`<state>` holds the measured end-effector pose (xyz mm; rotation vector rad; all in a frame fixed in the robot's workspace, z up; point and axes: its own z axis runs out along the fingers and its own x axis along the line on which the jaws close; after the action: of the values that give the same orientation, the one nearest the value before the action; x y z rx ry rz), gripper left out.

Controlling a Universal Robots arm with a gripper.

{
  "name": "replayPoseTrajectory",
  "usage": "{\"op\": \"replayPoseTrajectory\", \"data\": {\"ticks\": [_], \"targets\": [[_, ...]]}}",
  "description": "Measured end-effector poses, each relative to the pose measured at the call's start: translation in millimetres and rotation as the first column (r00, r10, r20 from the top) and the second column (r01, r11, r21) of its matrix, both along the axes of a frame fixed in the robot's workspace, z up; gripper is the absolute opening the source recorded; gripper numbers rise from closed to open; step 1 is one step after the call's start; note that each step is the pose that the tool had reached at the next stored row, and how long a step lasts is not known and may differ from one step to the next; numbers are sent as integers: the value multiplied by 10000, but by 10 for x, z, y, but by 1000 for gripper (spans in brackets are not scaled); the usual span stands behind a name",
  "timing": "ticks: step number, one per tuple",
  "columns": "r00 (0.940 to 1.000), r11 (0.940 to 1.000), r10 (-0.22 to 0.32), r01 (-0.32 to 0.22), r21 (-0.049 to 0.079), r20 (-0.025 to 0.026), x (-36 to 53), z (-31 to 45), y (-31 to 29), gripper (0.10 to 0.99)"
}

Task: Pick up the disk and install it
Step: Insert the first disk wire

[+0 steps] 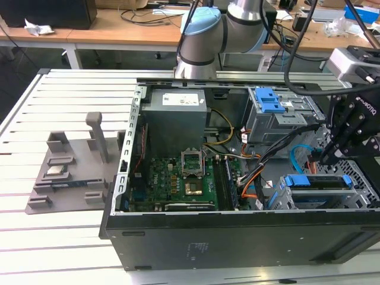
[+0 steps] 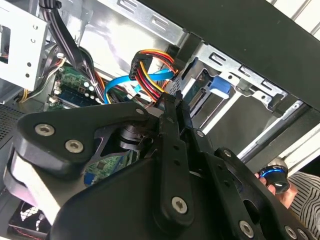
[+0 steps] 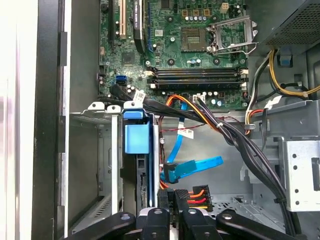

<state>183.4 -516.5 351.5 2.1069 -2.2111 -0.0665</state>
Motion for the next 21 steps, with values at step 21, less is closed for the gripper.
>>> {"op": "replayPoseTrajectory", "data": {"ticks": [21], "targets": [[10000, 9999, 0, 0, -122, 0, 22, -92, -186, 169]]}}
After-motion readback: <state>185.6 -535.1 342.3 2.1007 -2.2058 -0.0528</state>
